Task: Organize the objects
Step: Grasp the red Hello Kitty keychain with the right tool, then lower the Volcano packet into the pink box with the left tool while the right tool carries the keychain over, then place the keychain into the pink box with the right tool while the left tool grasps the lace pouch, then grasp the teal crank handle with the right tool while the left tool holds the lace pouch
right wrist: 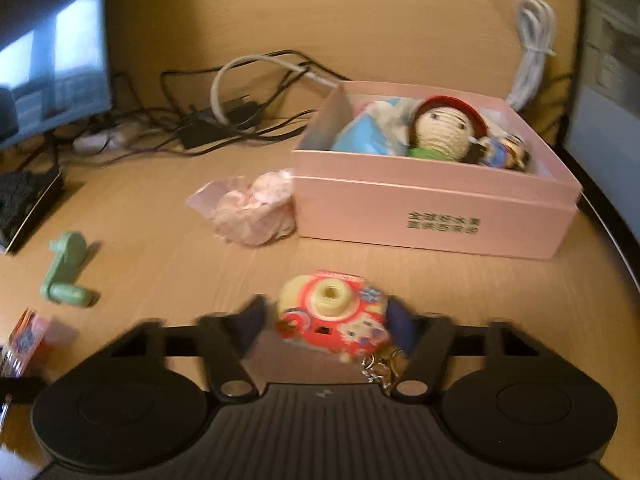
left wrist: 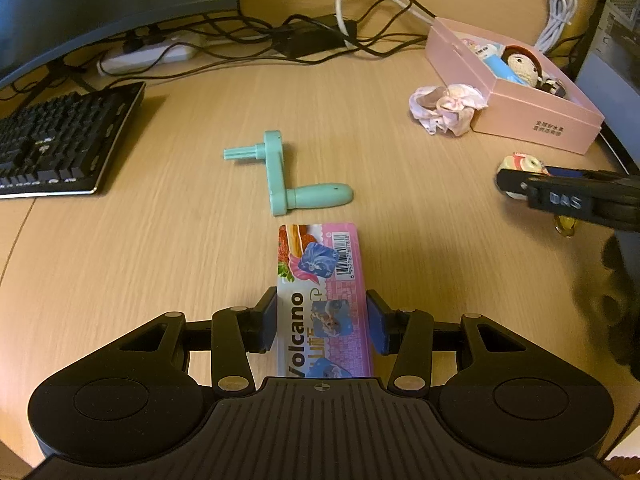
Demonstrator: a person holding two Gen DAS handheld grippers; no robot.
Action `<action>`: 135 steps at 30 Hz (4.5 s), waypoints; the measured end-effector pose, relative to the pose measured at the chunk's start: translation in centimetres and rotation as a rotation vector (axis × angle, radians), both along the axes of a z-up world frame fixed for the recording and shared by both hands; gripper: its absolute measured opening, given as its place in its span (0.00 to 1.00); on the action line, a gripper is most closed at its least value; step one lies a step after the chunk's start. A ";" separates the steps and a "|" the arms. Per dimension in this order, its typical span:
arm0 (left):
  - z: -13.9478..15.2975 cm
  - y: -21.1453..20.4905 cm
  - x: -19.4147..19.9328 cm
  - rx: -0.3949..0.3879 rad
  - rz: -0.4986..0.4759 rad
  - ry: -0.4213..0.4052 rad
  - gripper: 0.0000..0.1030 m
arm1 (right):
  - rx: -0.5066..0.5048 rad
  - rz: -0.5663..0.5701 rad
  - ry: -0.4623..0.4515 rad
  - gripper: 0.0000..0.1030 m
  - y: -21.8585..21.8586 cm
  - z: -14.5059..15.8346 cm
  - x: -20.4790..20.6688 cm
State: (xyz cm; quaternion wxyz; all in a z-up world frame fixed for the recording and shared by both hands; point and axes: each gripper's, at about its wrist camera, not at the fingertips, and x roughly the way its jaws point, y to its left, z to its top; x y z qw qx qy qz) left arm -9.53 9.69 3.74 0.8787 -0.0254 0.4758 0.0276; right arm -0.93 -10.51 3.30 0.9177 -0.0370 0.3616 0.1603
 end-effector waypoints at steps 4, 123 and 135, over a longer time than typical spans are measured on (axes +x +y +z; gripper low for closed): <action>0.1 -0.6 0.0 -0.016 -0.059 0.019 0.48 | -0.030 0.091 -0.032 0.56 -0.3 2.0 -2.5; 2.9 11.7 -3.5 -0.204 0.411 -0.096 0.16 | 0.030 0.430 -0.008 0.95 7.9 4.4 -2.9; 4.0 14.6 -4.7 -0.234 0.418 -0.130 0.16 | -0.079 0.482 0.008 0.67 18.0 1.3 -1.3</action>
